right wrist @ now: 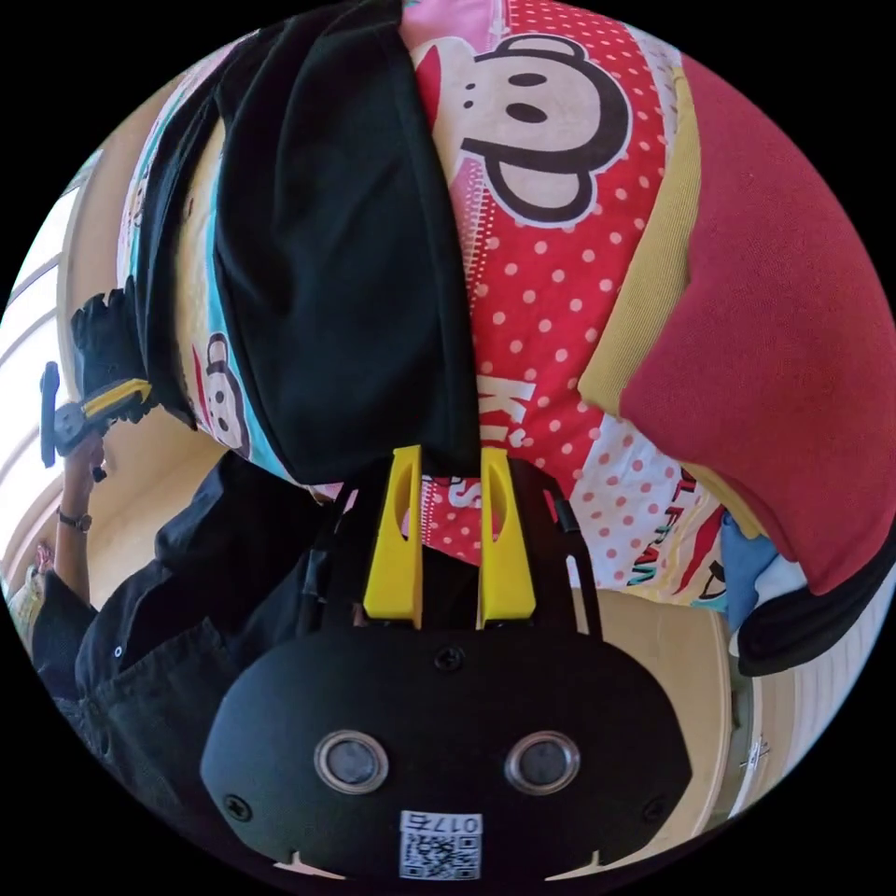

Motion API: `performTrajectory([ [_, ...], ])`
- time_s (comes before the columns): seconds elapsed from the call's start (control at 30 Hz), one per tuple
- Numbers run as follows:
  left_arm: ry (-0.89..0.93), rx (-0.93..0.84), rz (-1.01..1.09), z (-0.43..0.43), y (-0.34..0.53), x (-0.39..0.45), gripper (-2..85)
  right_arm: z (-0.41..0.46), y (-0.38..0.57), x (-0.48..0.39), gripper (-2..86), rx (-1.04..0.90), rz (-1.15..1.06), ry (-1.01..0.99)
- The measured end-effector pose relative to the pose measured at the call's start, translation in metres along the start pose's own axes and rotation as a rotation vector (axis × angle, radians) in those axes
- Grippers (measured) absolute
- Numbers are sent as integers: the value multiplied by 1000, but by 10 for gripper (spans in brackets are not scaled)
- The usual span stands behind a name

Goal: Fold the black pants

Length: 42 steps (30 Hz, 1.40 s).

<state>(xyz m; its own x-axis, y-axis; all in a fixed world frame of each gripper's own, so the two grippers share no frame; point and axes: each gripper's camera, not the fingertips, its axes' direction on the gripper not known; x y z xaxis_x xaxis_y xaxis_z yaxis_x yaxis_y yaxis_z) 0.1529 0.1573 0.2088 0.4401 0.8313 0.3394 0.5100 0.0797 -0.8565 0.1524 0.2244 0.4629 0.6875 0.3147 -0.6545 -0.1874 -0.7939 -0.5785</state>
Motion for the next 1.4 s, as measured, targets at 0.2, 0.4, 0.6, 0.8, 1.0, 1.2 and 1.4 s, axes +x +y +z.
performTrajectory([
  [0.2,199,-212,-298,70,24,-10,-5,-2,23,41,121,146,73,-217],
  [0.4,405,48,-418,64,62,7,-2,-3,41,70,62,210,99,-206],
  [0.6,523,313,-208,6,21,43,33,-42,91,82,35,337,-138,-449],
  [0.8,741,335,-28,-35,-56,110,163,-89,126,56,24,402,-382,-570],
  [1.0,481,188,-49,-40,-96,161,92,-111,129,13,13,395,-557,-575],
  [1.2,389,222,-25,-23,-77,156,-5,-101,117,24,8,268,-517,-593],
  [1.4,530,291,-76,-12,-58,123,-8,-135,80,39,15,259,-417,-294],
])
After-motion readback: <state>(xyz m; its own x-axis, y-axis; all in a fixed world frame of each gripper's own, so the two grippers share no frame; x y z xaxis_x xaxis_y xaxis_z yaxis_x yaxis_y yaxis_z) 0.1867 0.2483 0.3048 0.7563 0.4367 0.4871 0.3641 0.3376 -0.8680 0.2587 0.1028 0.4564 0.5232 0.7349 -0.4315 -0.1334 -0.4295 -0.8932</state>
